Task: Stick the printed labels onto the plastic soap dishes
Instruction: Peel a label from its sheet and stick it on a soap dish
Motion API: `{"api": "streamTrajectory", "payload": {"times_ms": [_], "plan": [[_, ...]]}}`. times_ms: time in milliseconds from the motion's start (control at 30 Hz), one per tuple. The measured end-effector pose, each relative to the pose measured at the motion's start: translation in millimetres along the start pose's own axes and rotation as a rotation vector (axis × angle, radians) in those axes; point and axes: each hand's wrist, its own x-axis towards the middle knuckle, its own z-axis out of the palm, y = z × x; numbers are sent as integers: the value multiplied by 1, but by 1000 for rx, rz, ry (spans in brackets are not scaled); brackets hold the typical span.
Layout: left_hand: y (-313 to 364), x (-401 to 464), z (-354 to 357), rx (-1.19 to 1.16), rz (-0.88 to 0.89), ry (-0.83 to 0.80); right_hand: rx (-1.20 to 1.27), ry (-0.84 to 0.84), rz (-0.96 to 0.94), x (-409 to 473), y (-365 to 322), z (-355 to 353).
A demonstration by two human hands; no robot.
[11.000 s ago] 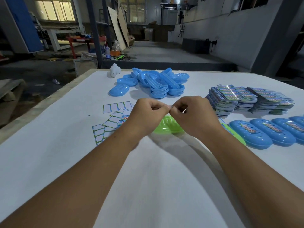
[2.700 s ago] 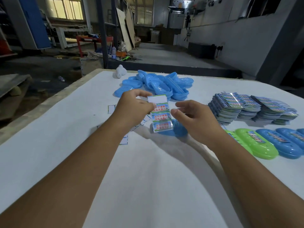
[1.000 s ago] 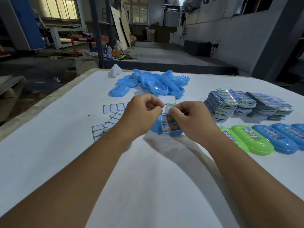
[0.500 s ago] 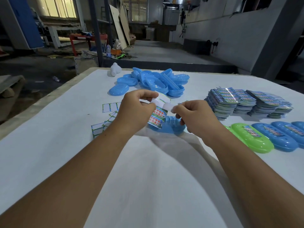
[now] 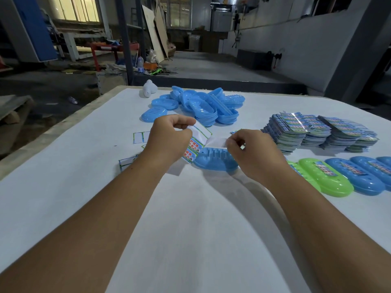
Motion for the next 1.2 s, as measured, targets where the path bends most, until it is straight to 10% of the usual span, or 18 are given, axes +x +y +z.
{"api": "streamTrajectory", "payload": {"times_ms": [467, 733, 933, 1200], "plan": [[-3, 8, -10, 134, -136, -11, -88, 92, 7, 4, 9, -5], [-23, 10, -16, 1139, 52, -30, 182, 19, 139, 0, -2, -3], [-9, -11, 16, 219, 112, -58, 191, 56, 111, -2, -5, -2], [-13, -18, 30, 29, 72, -229, 206, 55, 40, -1, -4, 1]]}}
